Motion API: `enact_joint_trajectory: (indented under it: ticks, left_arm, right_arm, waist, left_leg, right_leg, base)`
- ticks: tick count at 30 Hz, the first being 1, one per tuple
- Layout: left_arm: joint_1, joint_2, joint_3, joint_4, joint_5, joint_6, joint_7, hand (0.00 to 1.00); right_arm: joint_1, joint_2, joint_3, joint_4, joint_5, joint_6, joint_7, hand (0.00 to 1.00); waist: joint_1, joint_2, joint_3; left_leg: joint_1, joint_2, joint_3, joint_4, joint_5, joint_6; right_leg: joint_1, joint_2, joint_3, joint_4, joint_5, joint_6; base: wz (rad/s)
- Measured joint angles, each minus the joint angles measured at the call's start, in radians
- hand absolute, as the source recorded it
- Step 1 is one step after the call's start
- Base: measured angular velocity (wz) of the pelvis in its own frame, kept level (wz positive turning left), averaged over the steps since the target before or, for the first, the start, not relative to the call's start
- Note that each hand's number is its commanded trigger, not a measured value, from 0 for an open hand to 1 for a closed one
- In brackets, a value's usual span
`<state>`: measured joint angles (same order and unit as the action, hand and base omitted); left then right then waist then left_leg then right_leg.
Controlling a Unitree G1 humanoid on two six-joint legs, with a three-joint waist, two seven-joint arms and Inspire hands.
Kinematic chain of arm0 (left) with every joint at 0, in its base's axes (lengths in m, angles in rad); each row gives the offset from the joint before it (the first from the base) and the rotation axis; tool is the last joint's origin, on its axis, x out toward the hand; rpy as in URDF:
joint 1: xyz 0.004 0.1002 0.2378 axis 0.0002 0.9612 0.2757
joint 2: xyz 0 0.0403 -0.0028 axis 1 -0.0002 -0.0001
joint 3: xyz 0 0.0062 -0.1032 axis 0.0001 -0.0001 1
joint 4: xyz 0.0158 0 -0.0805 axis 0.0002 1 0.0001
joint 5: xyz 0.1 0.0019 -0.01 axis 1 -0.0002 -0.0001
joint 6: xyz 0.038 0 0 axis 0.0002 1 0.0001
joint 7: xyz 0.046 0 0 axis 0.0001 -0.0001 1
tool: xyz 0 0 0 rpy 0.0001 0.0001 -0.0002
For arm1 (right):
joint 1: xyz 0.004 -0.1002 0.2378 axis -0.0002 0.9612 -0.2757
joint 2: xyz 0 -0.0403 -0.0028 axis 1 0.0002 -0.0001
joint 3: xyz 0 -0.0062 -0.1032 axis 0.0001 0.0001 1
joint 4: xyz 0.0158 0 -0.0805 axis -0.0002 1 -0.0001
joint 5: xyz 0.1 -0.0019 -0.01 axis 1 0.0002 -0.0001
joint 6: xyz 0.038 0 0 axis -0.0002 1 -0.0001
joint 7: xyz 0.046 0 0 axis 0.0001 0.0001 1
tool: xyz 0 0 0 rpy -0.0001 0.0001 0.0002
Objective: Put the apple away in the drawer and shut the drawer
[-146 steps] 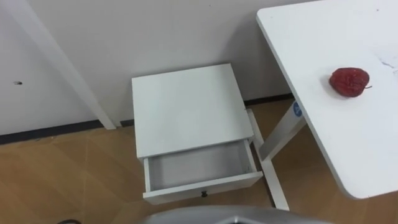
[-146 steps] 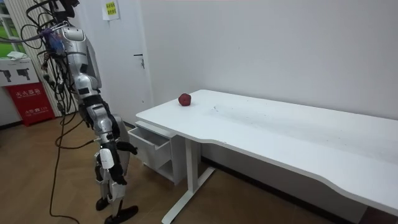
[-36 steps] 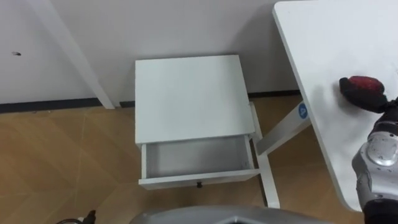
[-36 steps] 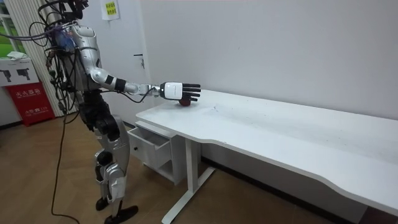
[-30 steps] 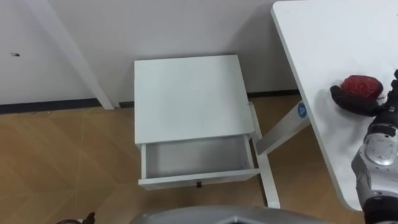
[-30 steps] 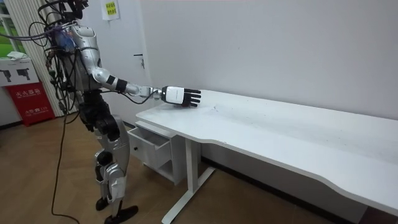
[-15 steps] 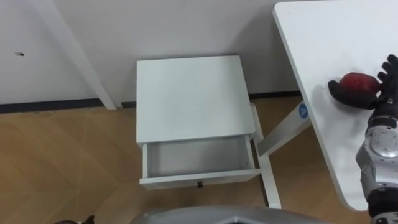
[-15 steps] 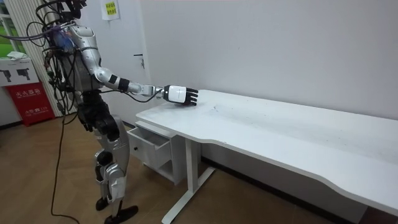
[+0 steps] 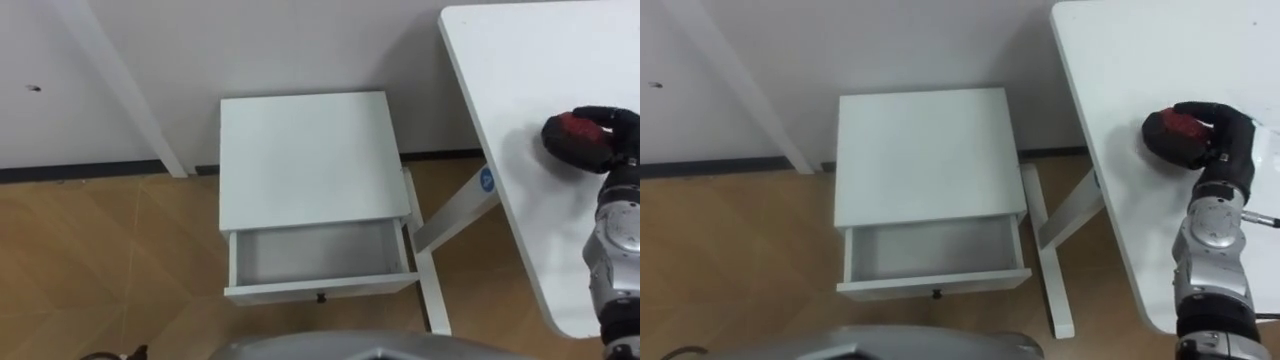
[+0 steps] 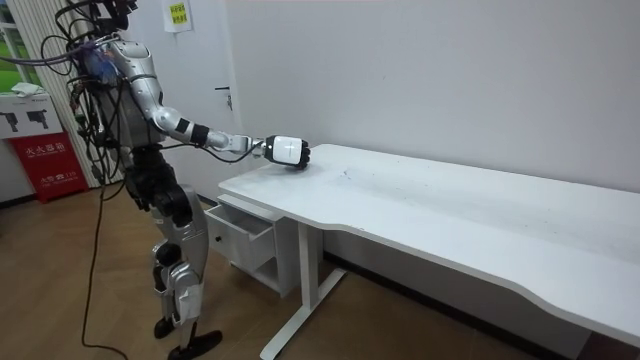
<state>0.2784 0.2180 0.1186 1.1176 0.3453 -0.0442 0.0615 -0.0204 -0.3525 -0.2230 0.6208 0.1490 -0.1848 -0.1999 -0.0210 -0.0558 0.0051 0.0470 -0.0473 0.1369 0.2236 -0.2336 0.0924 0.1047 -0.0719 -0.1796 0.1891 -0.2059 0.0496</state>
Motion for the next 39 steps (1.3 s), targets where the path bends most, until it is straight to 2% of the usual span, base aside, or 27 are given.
enact_joint_trajectory:
  ticks: [9,16,18,21,24,28,31,35,39]
  left_arm:
    - [-0.005,0.001,-0.001,0.000,-0.002,-0.002,-0.007,0.00]
    - [-0.043,0.002,-0.006,0.001,0.001,-0.002,-0.013,0.00]
    - [-0.047,0.002,-0.006,0.000,0.006,-0.001,-0.013,0.00]
    - [-0.065,0.002,-0.009,0.000,0.023,0.001,-0.013,0.00]
    - [-0.073,0.003,-0.024,-0.013,0.047,0.001,-0.013,0.00]
    - [-0.071,0.004,-0.025,-0.015,0.061,0.001,-0.024,0.00]
    - [-0.086,0.007,-0.029,-0.014,0.061,0.003,-0.034,0.00]
    - [-0.106,0.011,-0.063,0.006,0.060,0.013,-0.036,0.00]
    - [-0.111,0.012,-0.065,0.014,0.060,0.024,-0.040,0.00]
  right_arm:
    - [-0.004,-0.010,-0.005,0.000,-0.016,0.000,0.026,1.00]
    - [-0.007,-0.017,0.009,-0.028,-0.070,0.015,0.081,1.00]
    - [-0.007,-0.016,0.043,-0.085,-0.074,0.040,0.123,1.00]
    - [-0.007,-0.012,0.128,-0.163,-0.080,0.046,0.195,1.00]
    - [-0.007,-0.007,0.192,-0.232,-0.111,0.054,0.248,1.00]
    - [-0.001,-0.001,0.237,-0.334,-0.134,0.067,0.305,1.00]
    - [0.021,0.002,0.273,-0.390,-0.149,0.071,0.352,1.00]
    - [0.033,0.018,0.321,-0.408,-0.155,0.080,0.416,1.00]
    - [0.042,0.028,0.322,-0.436,-0.160,0.101,0.461,1.00]
  waist:
    - [-0.002,0.010,0.0003]
    - [-0.002,0.017,0.0006]
    - [0.000,0.019,0.0009]
    - [0.007,0.017,0.0013]
    - [0.030,0.014,-0.0008]
    - [0.047,0.010,-0.0038]
    - [0.050,0.005,-0.0060]
    - [0.059,0.003,-0.0046]
    - [0.059,0.002,-0.0027]
  left_leg:
    - [-0.012,0.002,-0.001,0.013,-0.003,-0.002]
    - [-0.021,0.005,-0.003,0.025,-0.003,-0.002]
    - [-0.031,0.009,0.002,0.027,-0.004,-0.003]
    - [-0.040,0.012,0.006,0.034,-0.004,-0.003]
    - [-0.042,0.012,-0.001,0.035,-0.004,-0.003]
    - [-0.043,0.012,-0.006,0.038,-0.004,-0.003]
    - [-0.055,0.010,-0.025,0.049,-0.004,-0.003]
    - [-0.060,0.009,-0.033,0.051,-0.004,-0.003]
    - [-0.072,0.009,-0.038,0.052,-0.004,-0.003]
  right_leg:
    - [-0.001,0.001,-0.004,-0.001,0.001,-0.002]
    - [-0.006,0.002,-0.012,0.010,0.003,-0.004]
    - [-0.023,0.002,-0.009,0.023,0.003,-0.004]
    - [-0.039,0.003,-0.008,0.031,0.004,-0.007]
    - [-0.038,0.003,-0.018,0.031,0.005,-0.007]
    - [-0.036,0.004,-0.019,0.030,0.005,-0.007]
    - [-0.033,0.001,-0.047,0.030,0.005,-0.008]
    - [-0.032,0.000,-0.061,0.031,0.005,-0.008]
    - [-0.036,-0.001,-0.073,0.031,0.005,-0.008]
  base:
    - [0.00]
    - [0.01]
    - [-0.11]
    - [-0.02]
    - [0.05]
    - [0.07]
    - [0.20]
    - [0.08]
    - [0.02]
